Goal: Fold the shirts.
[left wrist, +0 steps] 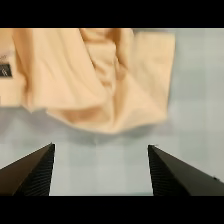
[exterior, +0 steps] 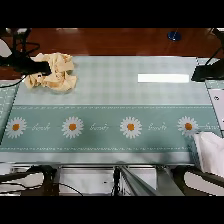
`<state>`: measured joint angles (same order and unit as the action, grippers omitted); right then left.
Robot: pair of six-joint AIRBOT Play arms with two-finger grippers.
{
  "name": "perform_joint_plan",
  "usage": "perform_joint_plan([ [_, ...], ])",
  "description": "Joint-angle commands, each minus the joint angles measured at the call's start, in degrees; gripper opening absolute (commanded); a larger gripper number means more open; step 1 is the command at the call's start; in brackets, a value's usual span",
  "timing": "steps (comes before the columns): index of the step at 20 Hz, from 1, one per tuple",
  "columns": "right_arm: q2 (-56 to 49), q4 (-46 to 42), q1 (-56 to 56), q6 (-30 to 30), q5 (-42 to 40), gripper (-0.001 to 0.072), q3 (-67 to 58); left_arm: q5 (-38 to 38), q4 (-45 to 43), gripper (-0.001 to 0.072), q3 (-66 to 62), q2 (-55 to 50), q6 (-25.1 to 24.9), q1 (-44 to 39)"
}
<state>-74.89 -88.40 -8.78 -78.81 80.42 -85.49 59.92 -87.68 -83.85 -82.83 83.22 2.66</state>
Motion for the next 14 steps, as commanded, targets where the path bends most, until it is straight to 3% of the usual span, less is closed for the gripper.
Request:
perform_joint_plan([
  [1,-0.04,0.04,-0.04,-0.07,0.04,0.0597,-0.02,-11.78,-1.95,0.072,-3.17,-4.07,0.02,1.31],
  [4,-0.04,0.04,-0.04,-0.44,0.07,0.0597,-0.02,-9.97,-1.95,0.072,-5.73,-11.21,3.56,2.75],
  [7,-0.04,0.87,-0.04,-0.66,0.17,0.0597,-0.02,-10.67,-1.95,0.072,-6.36,-17.35,4.07,3.15],
  [14,-0.04,1.6,-0.04,-0.7,0.66,0.0597,-0.02,-22.1,-1.95,0.072,-6.38,-23.76,4.04,3.15],
])
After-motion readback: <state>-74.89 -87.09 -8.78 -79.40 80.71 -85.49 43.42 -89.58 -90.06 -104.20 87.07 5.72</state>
